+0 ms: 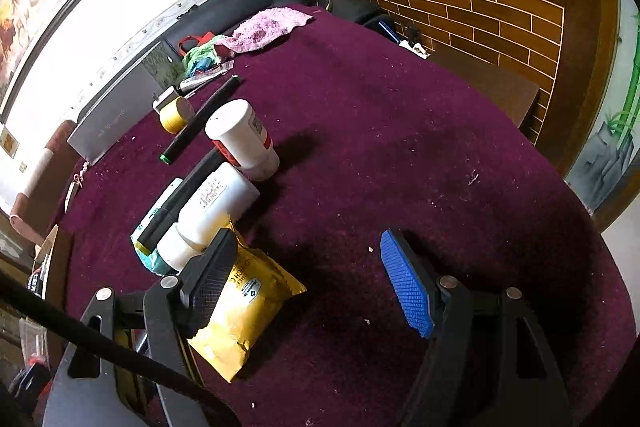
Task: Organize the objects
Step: 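Grasp the clear tube with the red item with the left tool and lift, then grasp the white jar with red label with the right tool while the left tool holds the tube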
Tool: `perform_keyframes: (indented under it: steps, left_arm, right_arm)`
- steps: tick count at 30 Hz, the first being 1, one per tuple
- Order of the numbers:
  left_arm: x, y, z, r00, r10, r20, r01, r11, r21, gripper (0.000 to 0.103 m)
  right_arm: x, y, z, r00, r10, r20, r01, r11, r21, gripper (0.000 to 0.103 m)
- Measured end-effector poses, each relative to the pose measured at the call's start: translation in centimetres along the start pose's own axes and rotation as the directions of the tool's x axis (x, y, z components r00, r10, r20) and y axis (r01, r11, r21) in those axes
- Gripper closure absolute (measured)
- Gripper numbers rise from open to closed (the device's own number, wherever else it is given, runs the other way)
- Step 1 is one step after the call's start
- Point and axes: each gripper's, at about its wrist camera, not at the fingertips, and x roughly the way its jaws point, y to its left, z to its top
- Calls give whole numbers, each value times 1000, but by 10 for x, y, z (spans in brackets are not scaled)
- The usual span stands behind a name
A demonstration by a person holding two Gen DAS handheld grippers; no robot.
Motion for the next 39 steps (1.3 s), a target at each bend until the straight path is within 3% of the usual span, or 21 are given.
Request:
perform_keyframes:
  steps: [5, 13, 20, 24, 29, 30, 31, 32, 33, 39]
  left_arm:
    - [-8, 8, -3, 1000, -16, 9, 16, 1000, -20, 93]
    - [-6, 9, -6, 999, -33, 3, 33, 999, -39, 93]
    - [-5, 8, -6, 1000, -31, -3, 31, 999, -38, 93]
    - [-4, 8, -7, 1000, -29, -10, 28, 999, -40, 93]
    - [-3, 10, -8, 999, -28, -16, 28, 998, -53, 93]
    - [-3, 11, -9, 999, -30, -17, 29, 998, -58, 93]
    - [-3, 11, -9, 999, -31, -18, 29, 998, -61, 93]
    - [-3, 11, -10, 999, -30, -18, 29, 998, -63, 93]
    - [-3, 11, -10, 999, -30, -18, 28, 998, -64, 93]
    - [-3, 15, -9, 999, -29, -19, 28, 997, -74, 93]
  right_arm:
    - [-21, 4, 4, 997, -34, 66, 36, 999, -24, 29]
    - [-17, 26, 40, 998, 54, -7, -55, 997, -52, 29]
    - [18, 51, 52, 999, -43, -24, 39, 987, -155, 29]
    - [37, 62, 54, 991, -132, -5, 127, 962, -244, 29]
    - [43, 63, 55, 984, -175, 22, 175, 949, -264, 30]
    - [44, 63, 55, 982, -186, 22, 185, 945, -270, 32]
    - [45, 62, 54, 982, -186, 17, 184, 944, -272, 43]
    - [47, 61, 54, 985, -171, -2, 164, 948, -274, 60]
    - [48, 60, 54, 988, -155, -20, 144, 951, -272, 68]
    - [36, 53, 58, 994, -112, -7, 108, 966, -233, 71]
